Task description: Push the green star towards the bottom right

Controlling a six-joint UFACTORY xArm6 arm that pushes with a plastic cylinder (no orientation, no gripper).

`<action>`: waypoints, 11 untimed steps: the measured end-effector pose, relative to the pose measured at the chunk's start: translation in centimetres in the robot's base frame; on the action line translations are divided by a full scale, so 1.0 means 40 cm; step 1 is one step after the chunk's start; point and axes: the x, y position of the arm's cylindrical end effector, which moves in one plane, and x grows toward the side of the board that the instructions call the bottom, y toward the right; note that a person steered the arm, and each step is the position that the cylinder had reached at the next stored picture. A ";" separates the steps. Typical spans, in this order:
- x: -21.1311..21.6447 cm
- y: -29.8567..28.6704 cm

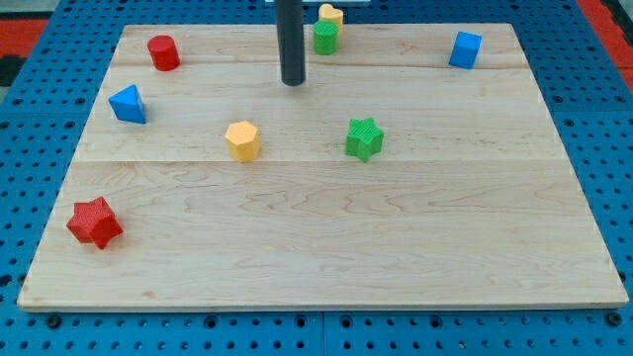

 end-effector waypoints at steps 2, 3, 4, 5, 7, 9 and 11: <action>0.163 0.108; 0.159 0.131; 0.176 0.225; 0.257 0.253; 0.310 0.216; 0.434 0.356; 0.454 0.347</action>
